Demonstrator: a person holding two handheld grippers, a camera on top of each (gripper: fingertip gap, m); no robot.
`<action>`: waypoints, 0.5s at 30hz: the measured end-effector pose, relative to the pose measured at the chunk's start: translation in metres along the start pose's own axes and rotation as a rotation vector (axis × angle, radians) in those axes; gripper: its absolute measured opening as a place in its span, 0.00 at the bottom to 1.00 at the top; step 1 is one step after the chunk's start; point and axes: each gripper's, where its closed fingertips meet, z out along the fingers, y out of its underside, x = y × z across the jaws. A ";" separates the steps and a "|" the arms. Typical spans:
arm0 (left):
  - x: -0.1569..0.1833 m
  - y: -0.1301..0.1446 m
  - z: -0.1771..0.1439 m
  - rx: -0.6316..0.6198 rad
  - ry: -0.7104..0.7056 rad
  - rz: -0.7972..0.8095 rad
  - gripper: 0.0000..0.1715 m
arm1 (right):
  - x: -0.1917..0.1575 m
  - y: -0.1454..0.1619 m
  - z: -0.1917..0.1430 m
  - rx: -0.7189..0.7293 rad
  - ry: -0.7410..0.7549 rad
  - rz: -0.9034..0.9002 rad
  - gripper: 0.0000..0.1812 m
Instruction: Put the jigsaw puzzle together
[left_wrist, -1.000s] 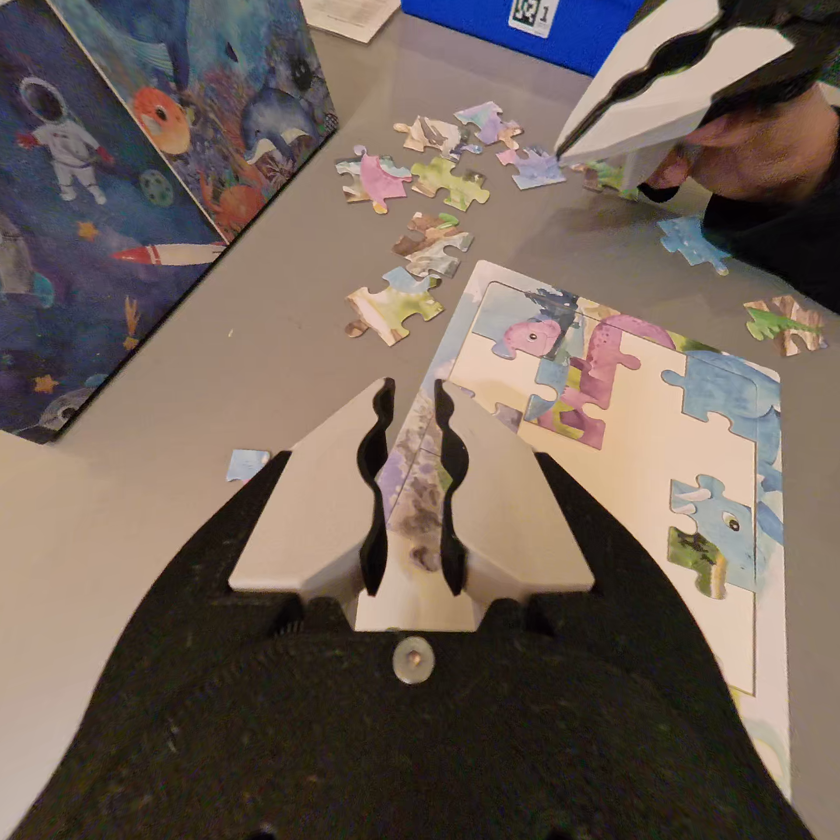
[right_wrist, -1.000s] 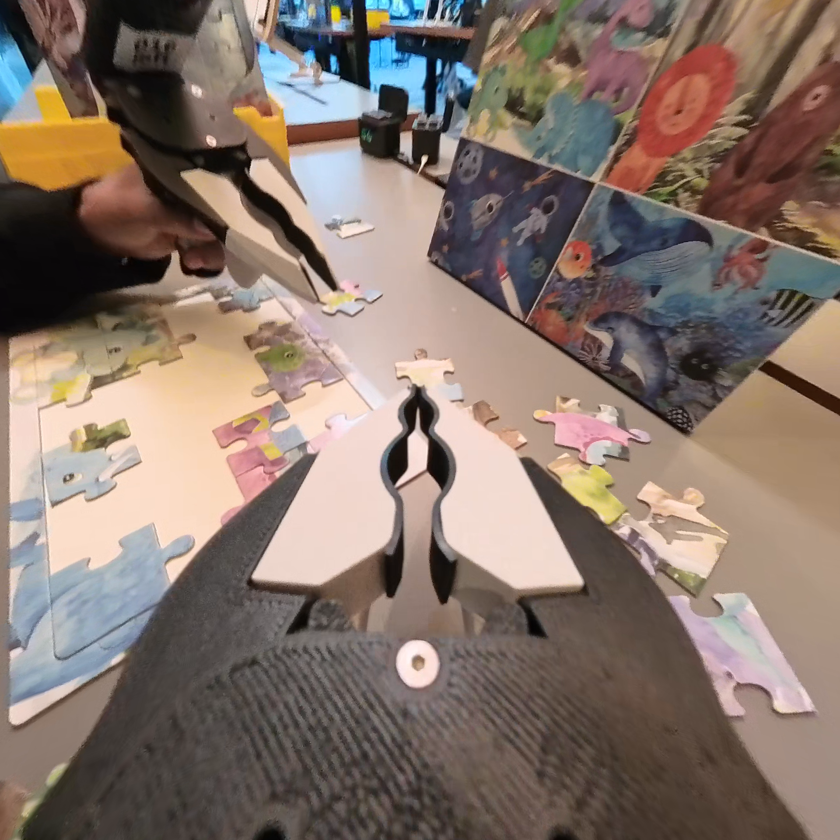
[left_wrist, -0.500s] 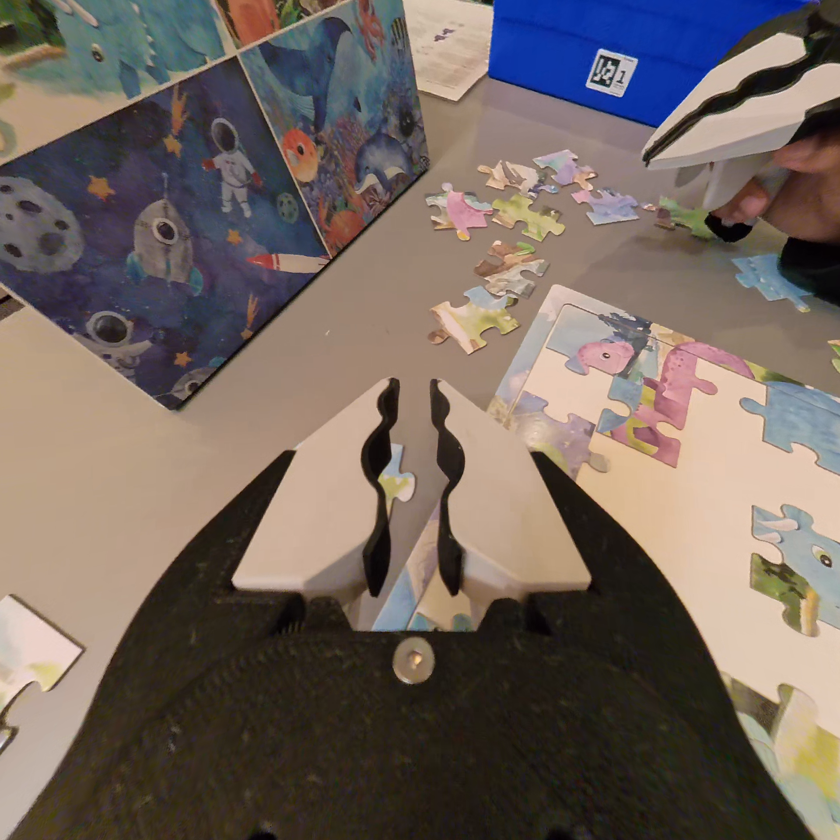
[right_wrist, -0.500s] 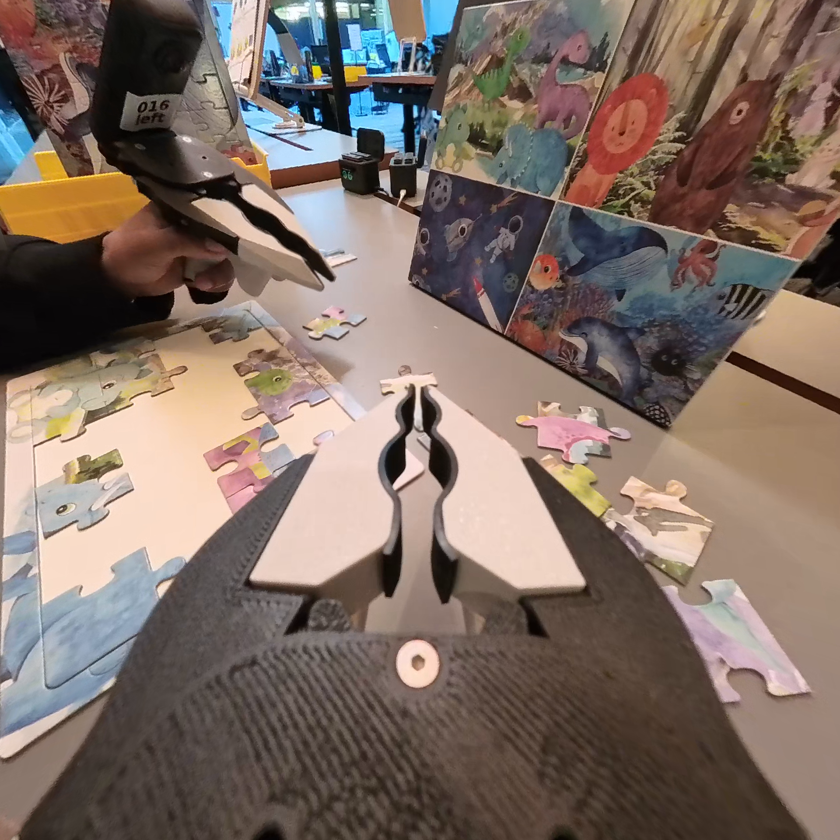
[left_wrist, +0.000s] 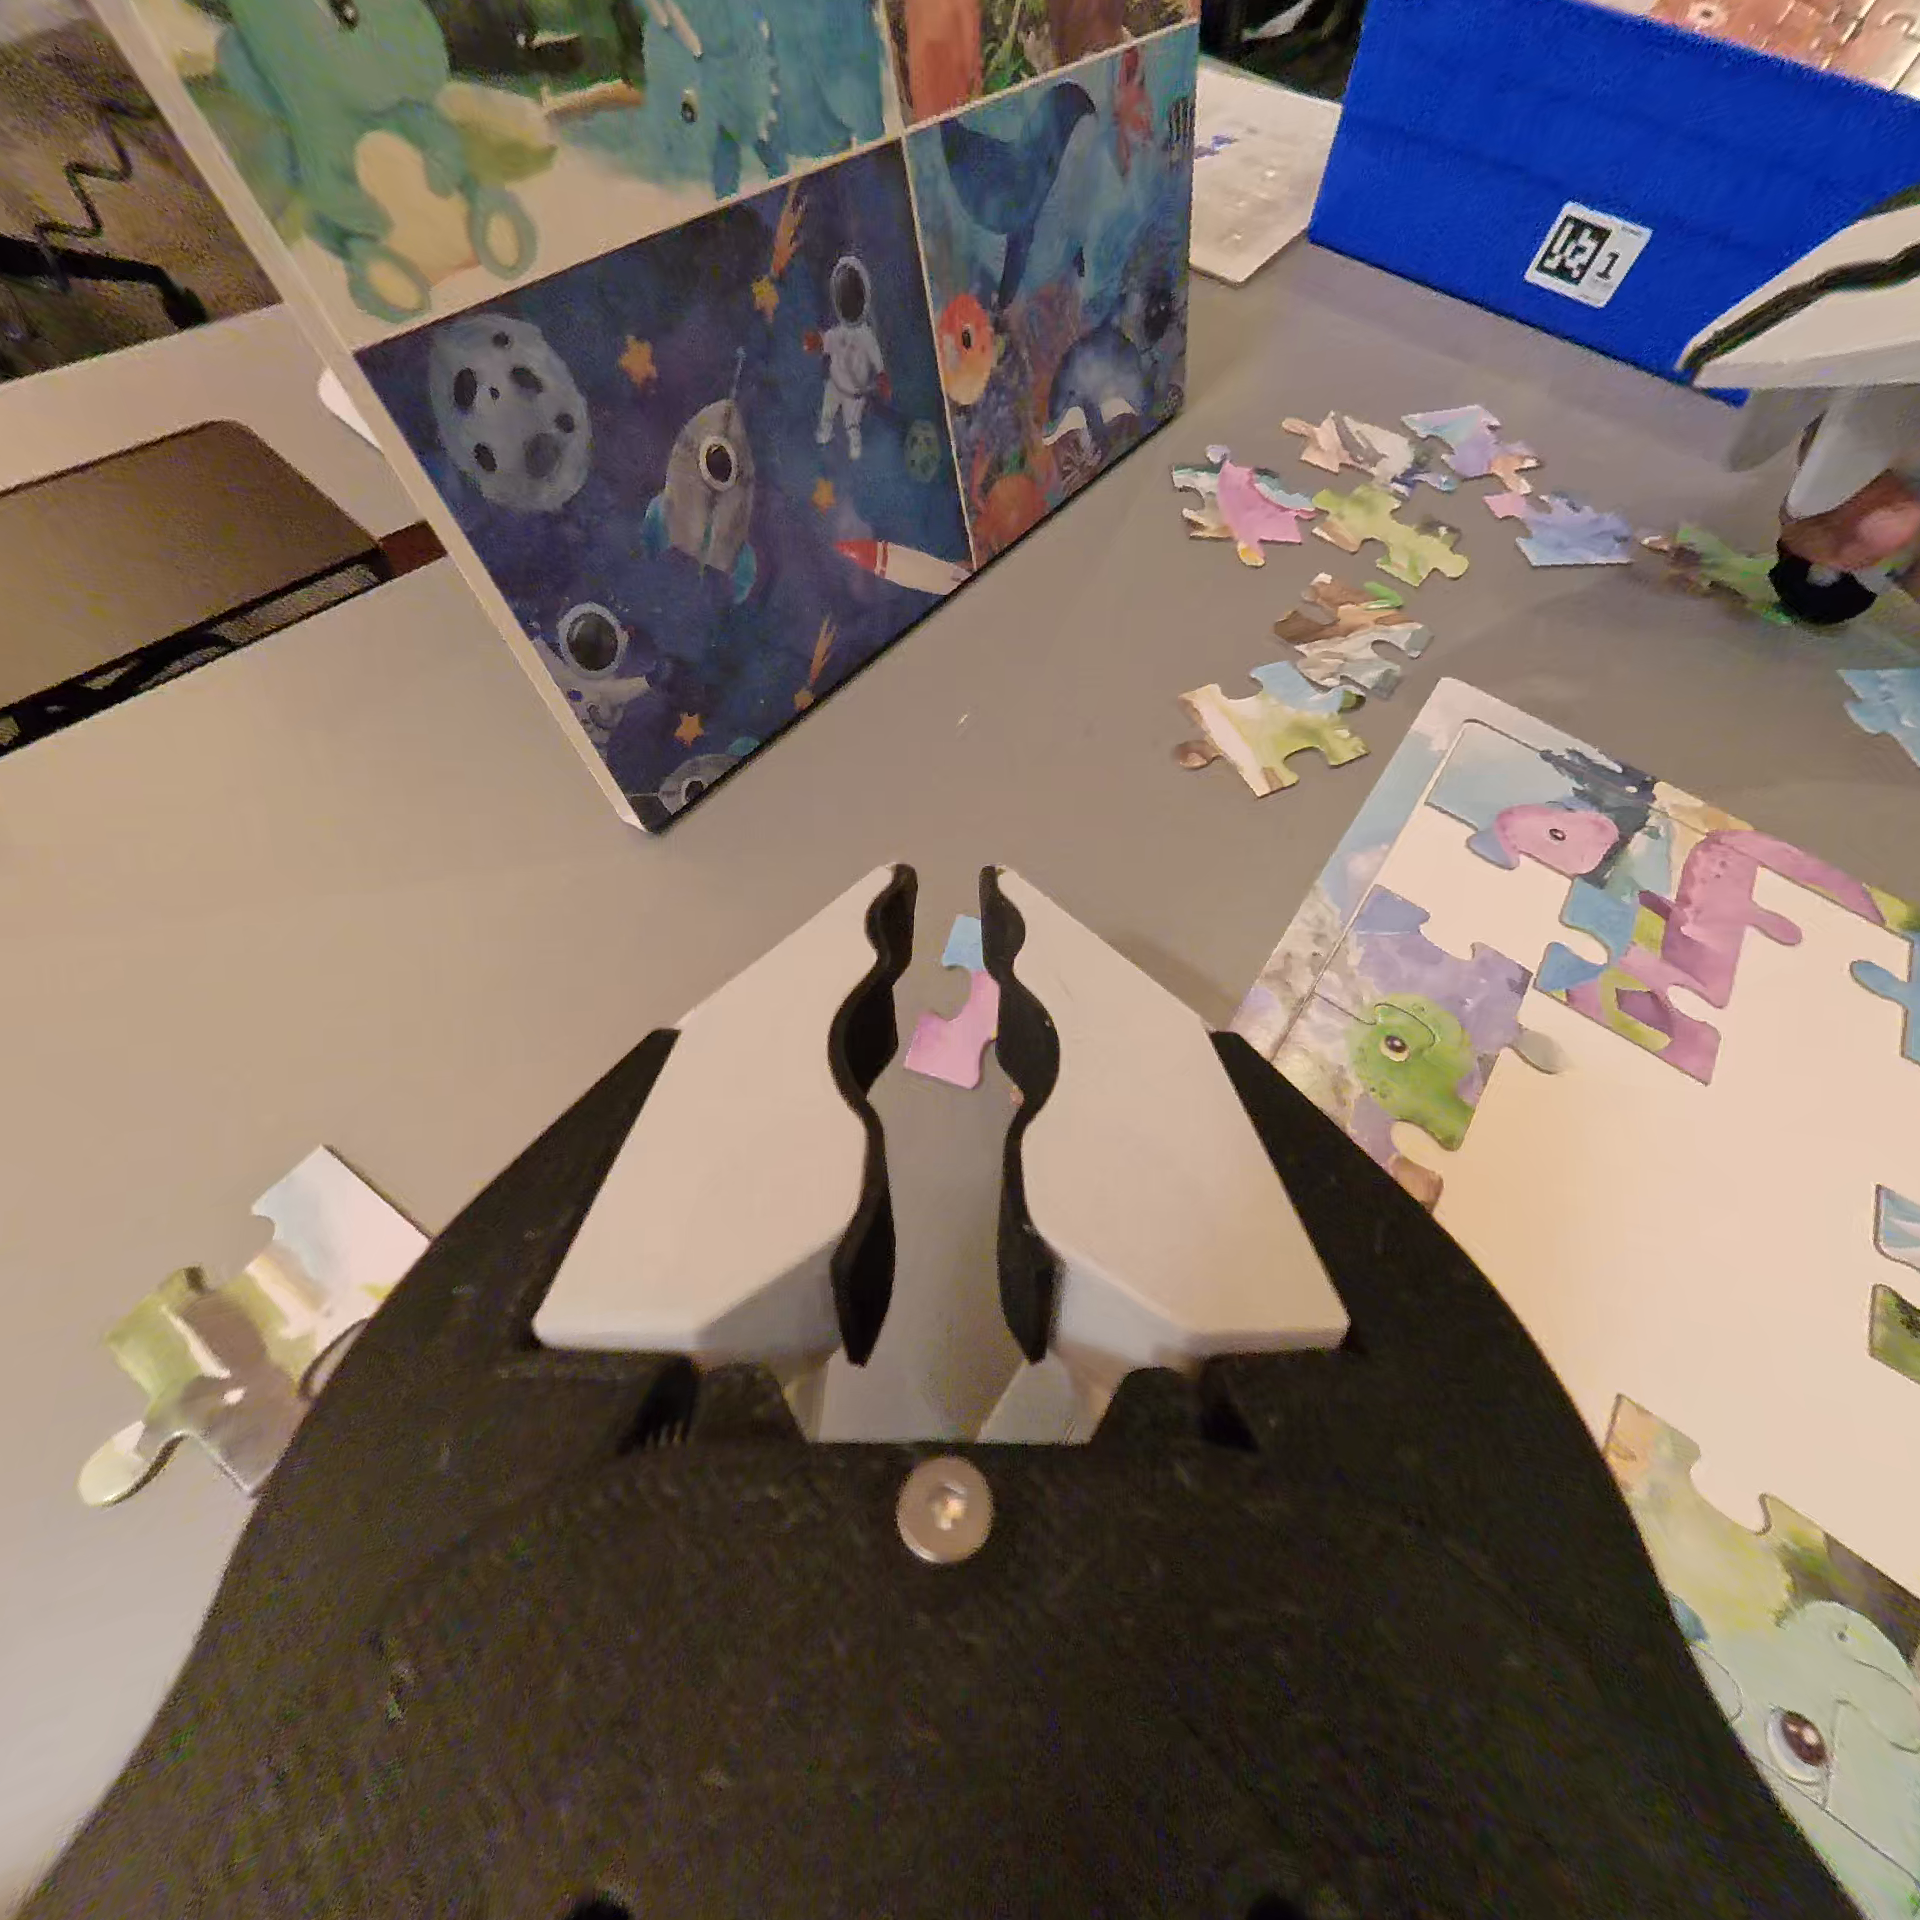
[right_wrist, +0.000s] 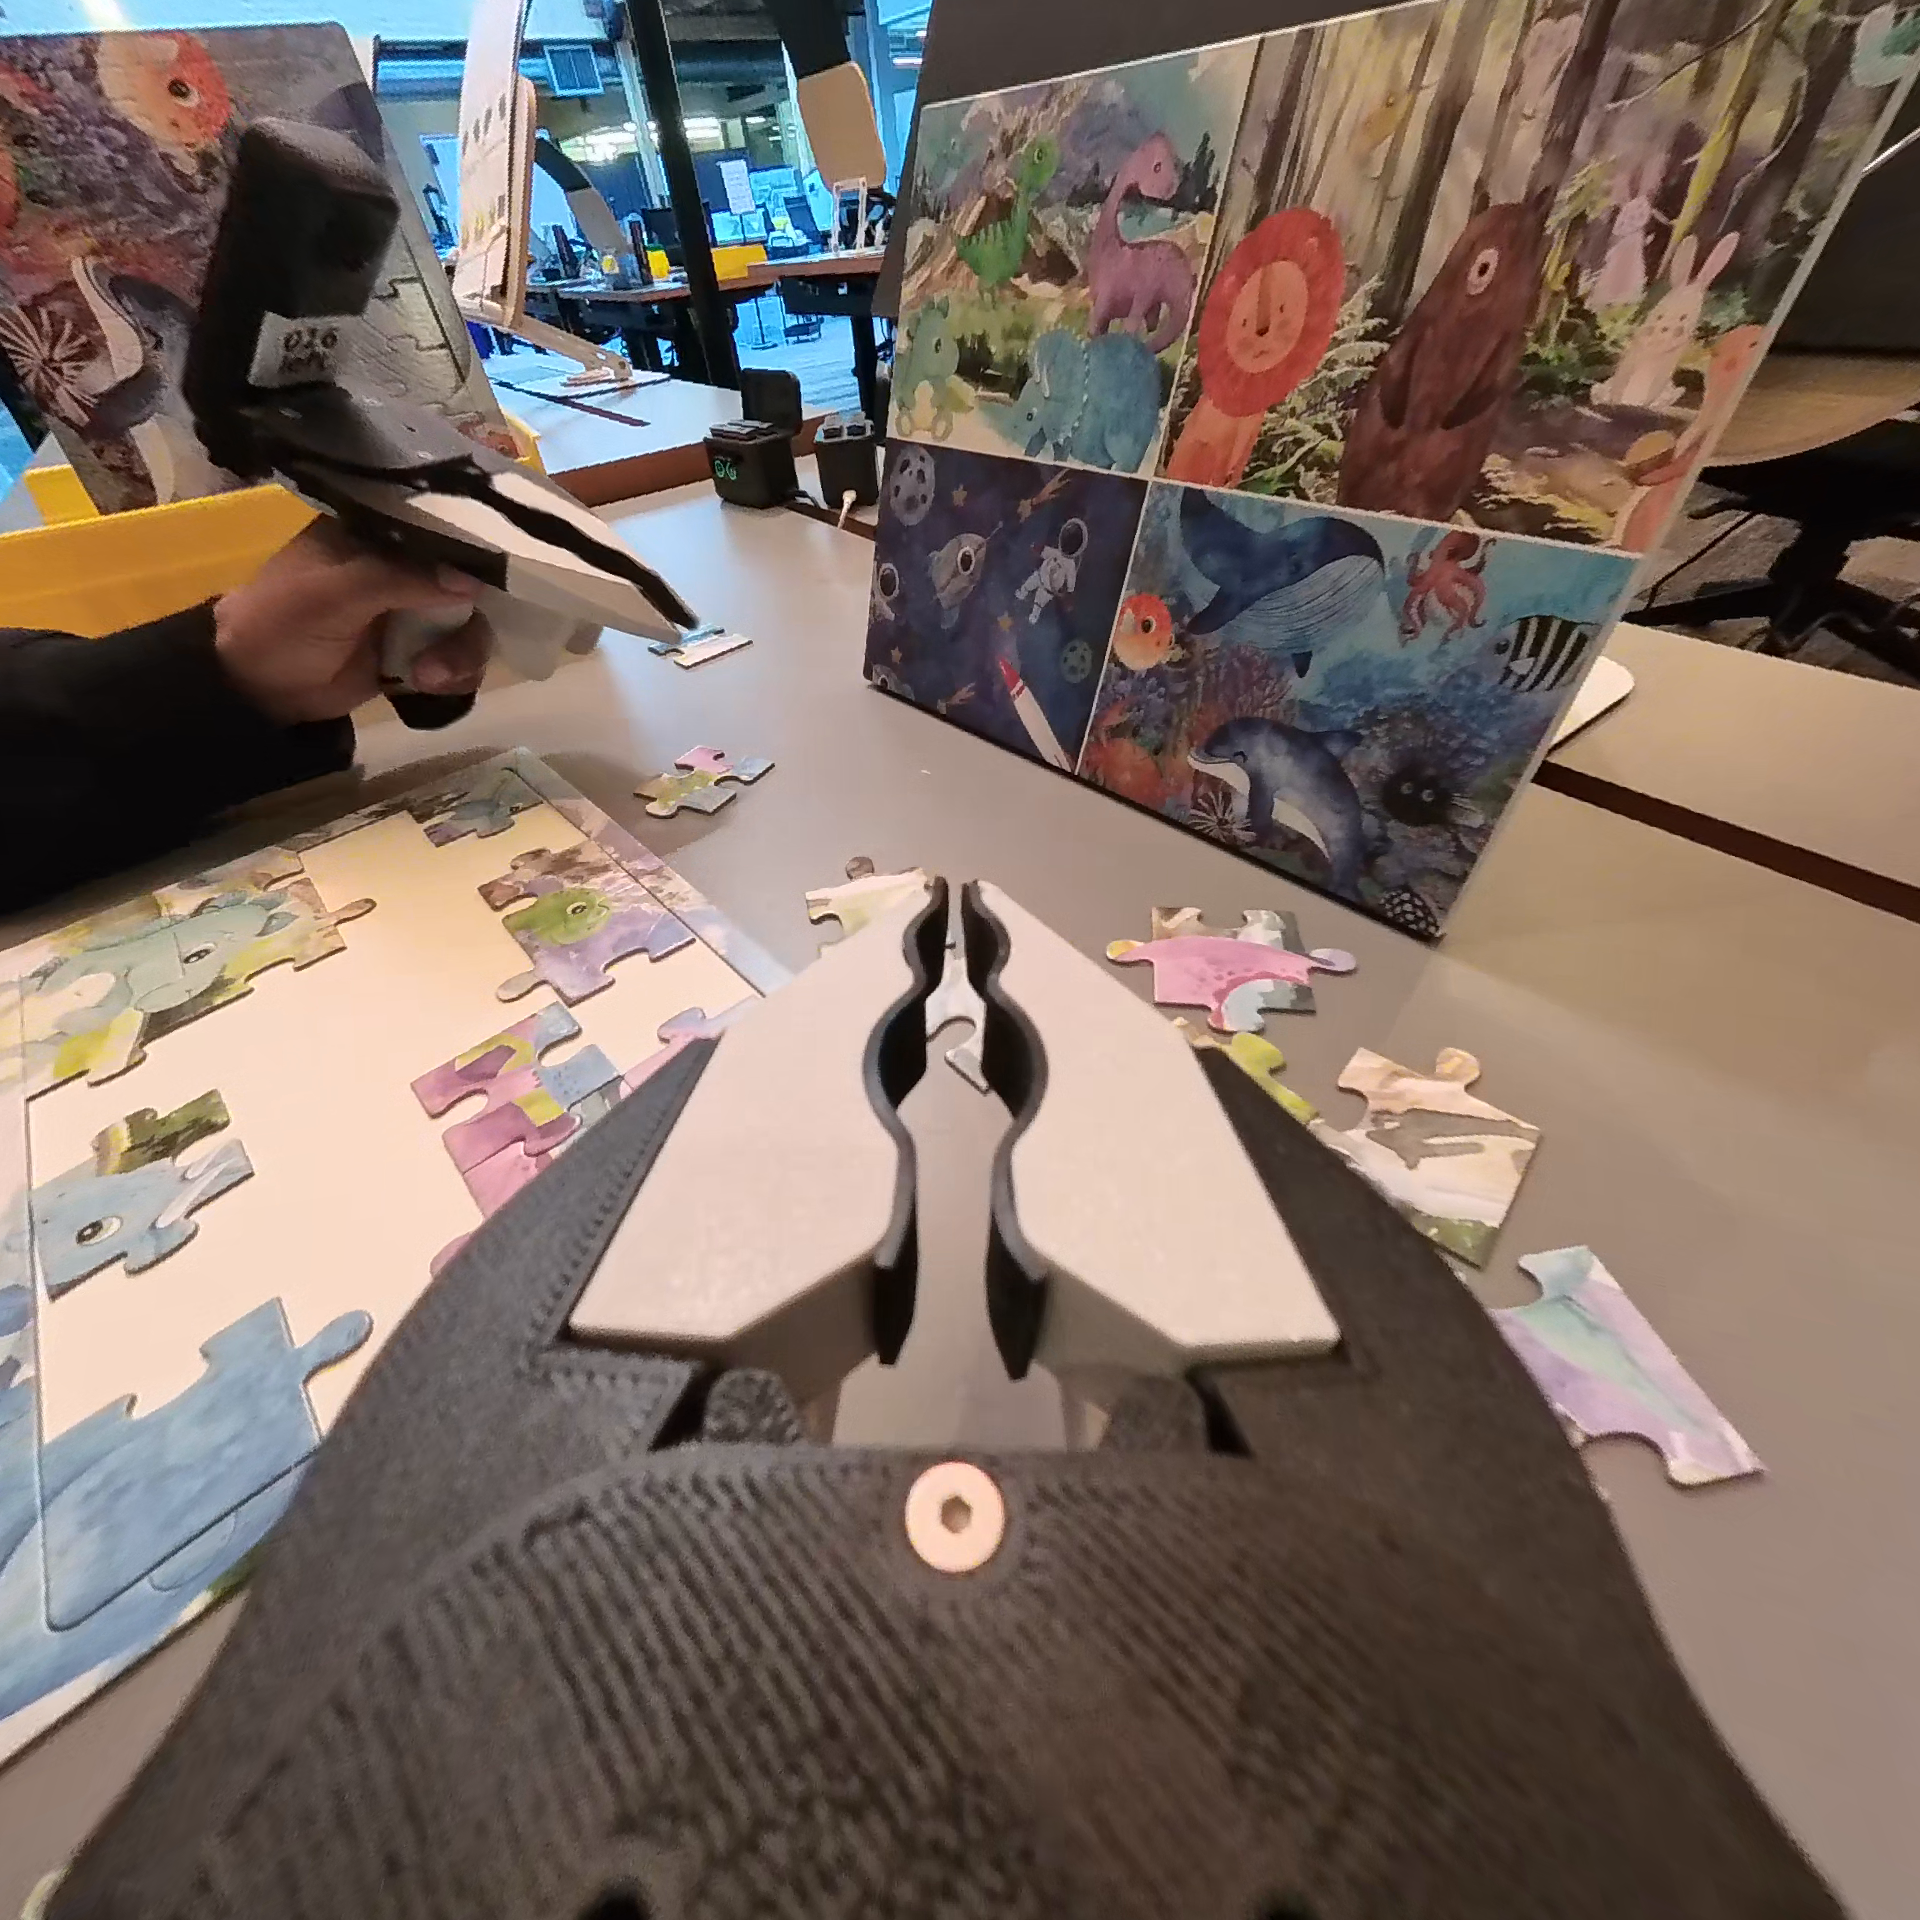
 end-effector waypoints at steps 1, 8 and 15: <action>0.000 0.000 0.000 0.007 0.011 -0.015 0.06 | 0.000 0.000 0.000 0.001 0.000 0.002 0.00; -0.005 0.008 0.005 0.007 0.026 -0.049 0.06 | 0.002 -0.001 0.000 0.005 0.005 0.012 0.01; -0.007 0.014 0.009 -0.010 0.026 -0.062 0.07 | 0.003 0.000 0.000 0.000 0.011 0.016 0.02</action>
